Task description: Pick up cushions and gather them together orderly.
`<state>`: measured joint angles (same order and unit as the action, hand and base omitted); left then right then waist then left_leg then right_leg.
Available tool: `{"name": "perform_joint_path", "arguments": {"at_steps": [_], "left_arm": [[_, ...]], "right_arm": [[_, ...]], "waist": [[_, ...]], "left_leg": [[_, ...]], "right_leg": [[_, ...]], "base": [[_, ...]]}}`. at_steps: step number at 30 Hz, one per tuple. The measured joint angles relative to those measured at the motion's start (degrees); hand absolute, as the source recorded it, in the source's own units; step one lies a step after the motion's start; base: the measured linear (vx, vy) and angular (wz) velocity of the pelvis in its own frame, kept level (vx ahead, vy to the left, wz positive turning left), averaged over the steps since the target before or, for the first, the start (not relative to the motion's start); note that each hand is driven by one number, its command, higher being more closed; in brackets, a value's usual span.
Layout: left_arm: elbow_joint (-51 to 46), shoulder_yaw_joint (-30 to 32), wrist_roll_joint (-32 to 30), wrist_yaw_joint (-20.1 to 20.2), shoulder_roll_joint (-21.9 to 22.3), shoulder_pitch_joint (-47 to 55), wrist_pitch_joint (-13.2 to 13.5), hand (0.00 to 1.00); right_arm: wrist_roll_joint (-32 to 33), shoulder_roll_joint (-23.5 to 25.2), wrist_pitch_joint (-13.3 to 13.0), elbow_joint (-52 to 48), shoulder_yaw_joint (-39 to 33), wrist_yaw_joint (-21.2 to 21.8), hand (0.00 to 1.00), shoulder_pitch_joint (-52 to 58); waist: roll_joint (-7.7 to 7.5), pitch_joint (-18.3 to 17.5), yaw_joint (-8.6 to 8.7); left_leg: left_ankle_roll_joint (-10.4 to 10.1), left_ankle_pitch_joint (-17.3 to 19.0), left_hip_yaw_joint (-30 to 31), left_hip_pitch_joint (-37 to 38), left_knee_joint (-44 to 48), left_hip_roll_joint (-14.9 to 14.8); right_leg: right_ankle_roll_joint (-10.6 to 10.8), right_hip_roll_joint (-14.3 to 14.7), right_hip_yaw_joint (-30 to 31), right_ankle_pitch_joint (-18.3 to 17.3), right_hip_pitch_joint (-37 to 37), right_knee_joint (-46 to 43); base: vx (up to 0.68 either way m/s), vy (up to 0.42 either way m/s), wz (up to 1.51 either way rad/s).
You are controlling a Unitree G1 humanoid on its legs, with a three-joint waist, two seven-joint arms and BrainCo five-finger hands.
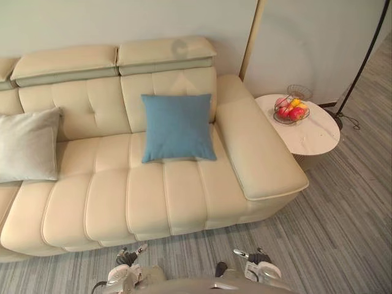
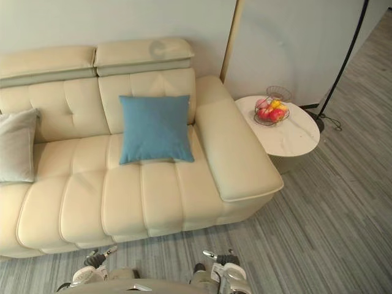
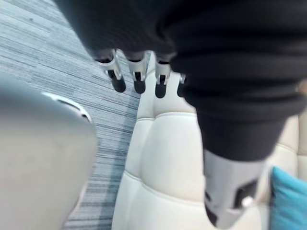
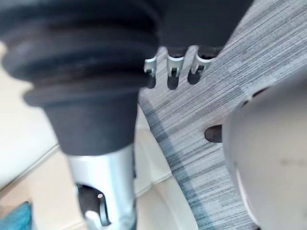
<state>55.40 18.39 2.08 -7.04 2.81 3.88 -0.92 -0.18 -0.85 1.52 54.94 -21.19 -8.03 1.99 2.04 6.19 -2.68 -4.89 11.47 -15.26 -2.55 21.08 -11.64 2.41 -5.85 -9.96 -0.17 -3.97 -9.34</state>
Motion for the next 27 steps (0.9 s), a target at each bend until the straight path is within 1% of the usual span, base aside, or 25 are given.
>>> {"name": "perform_joint_path", "arguments": {"at_steps": [1, 2, 3, 4, 5, 6, 7, 8, 9, 10, 13, 14, 27], "left_arm": [[-0.2, 0.1, 0.0, 0.1, -0.1, 0.4, 0.0, 0.0], [0.0, -0.1, -0.1, 0.1, -0.7, 0.7, -0.2, 0.0], [0.2, -1.1, -0.2, 0.3, -1.8, 0.9, -0.2, 0.0], [0.3, -1.2, -0.2, 0.4, -2.0, 0.9, -0.3, 0.0], [0.9, -2.2, -0.2, 0.4, -2.3, 0.9, -0.4, 0.0], [1.6, -3.2, -0.6, 0.4, -2.4, 0.8, -0.4, 0.0], [1.9, -3.4, -0.8, 0.4, -2.3, 0.8, -0.5, 0.0], [2.1, -3.7, -1.5, 0.4, -2.5, 0.8, -0.5, 0.0], [2.7, -4.9, -2.5, 0.5, -2.7, 0.9, -0.6, 0.0], [3.0, -5.3, -2.9, 0.8, -2.7, 0.9, -0.6, 0.0], [3.3, -5.7, -3.4, 1.3, -2.8, 0.8, -0.6, 0.0], [5.2, -6.3, -4.6, 2.4, -4.7, -0.2, -0.6, 0.0], [5.2, -5.8, -3.7, 2.4, -4.8, -0.1, -0.6, 0.0]], "right_arm": [[-0.1, 0.0, 0.3, 0.2, -1.6, 0.1, 0.0, 0.1], [-0.2, 0.7, 0.8, 0.3, -2.6, 0.3, 0.0, 0.6], [-0.2, 2.0, 1.3, 0.6, -4.4, 0.4, 0.0, 1.7], [0.0, 2.5, 1.3, 0.6, -5.2, 0.4, 0.0, 2.1], [-0.1, 2.4, 1.4, 1.1, -6.9, 0.4, 0.0, 2.1], [0.0, 1.8, 1.4, 1.8, -7.6, 0.4, 0.0, 1.8], [0.0, 1.6, 1.4, 2.1, -7.8, 0.4, 0.0, 1.8], [-0.1, 1.4, 1.4, 2.3, -8.3, 0.4, 0.0, 1.8], [-0.1, 1.2, 1.4, 2.3, -8.4, 0.4, 0.0, 1.8], [-0.2, 0.8, 1.5, 2.4, -8.4, 0.4, 0.0, 1.9], [-0.2, 0.6, 1.5, 2.9, -8.4, 0.5, 0.0, 1.9], [-2.0, -0.1, 1.5, 5.8, -8.7, 1.6, 0.0, 0.1], [-1.2, -0.1, 1.5, 5.8, -8.5, 1.6, 0.0, 0.1]], "waist": [[0.65, -1.1, -0.28], [-0.54, -2.4, 0.15], [-2.29, -3.5, 1.23], [-2.61, -3.7, 1.41], [-2.61, -3.8, 1.65], [-2.4, -3.7, 1.79], [-2.55, -3.8, 1.8], [-1.98, -3.7, 1.83], [-1.83, -3.7, 1.82], [-1.5, -3.8, 1.81], [-1.25, -4.0, 1.36], [-2.33, -2.6, 2.52], [-2.38, -2.5, 2.43]], "left_leg": [[-0.1, 0.1, -0.8, 0.0, -1.7, 0.8], [0.0, -1.0, -1.0, 0.6, -5.1, 2.1], [0.0, -3.0, -1.3, 2.7, -12.2, 4.5], [0.0, -3.7, -1.3, 3.2, -14.1, 5.1], [0.0, -5.2, -0.4, 4.0, -17.3, 6.7], [0.0, -6.2, -0.2, 4.8, -19.3, 7.3], [0.0, -6.7, -0.1, 5.4, -20.3, 7.6], [0.1, -7.9, 0.2, 6.5, -22.3, 8.0], [0.2, -9.3, 1.0, 8.1, -24.7, 8.3], [0.2, -9.9, 1.2, 9.0, -25.5, 8.3], [0.6, -10.7, 1.5, 10.2, -25.8, 8.0], [1.6, -10.1, 3.4, 11.9, -24.1, 8.3], [1.6, -10.1, 3.4, 11.5, -24.2, 8.3]], "right_leg": [[0.1, 0.0, 0.1, 0.4, 0.1, 0.6], [0.3, -0.5, 0.5, 0.5, 0.0, 1.4], [-0.2, -1.3, 0.3, 0.7, 0.4, 3.0], [-0.3, -1.2, 0.2, 0.8, 1.1, 3.8], [0.1, -0.8, 0.4, 1.4, 2.6, 6.7], [0.3, -0.8, 0.3, 1.8, 3.0, 7.7], [0.3, -0.8, 0.3, 1.8, 3.1, 8.0], [0.5, -0.8, 0.4, 1.9, 3.4, 8.0], [0.7, -0.7, 0.4, 1.9, 4.1, 8.0], [1.2, -0.4, 0.5, 2.1, 4.5, 8.0], [1.4, 0.4, 1.2, 2.0, 5.6, 8.3], [1.7, 0.9, 1.5, 1.8, 8.0, 9.6], [1.7, 0.9, 1.5, 1.8, 7.8, 9.8]], "base": [[-0.14, 0.201, -0.22], [-0.03, 0.118, 0.01], [0.03, 0.091, 0.23], [0.05, 0.071, 0.27], [0.04, 0.025, 0.14], [0.04, 0.021, 0.11], [0.01, 0.02, 0.08], [0.03, 0.01, 0.14], [0.05, 0.004, 0.17], [0.05, 0.0, 0.13], [0.08, -0.017, -0.08], [0.0, 0.0, -0.05], [0.0, 0.0, 0.0]]}}
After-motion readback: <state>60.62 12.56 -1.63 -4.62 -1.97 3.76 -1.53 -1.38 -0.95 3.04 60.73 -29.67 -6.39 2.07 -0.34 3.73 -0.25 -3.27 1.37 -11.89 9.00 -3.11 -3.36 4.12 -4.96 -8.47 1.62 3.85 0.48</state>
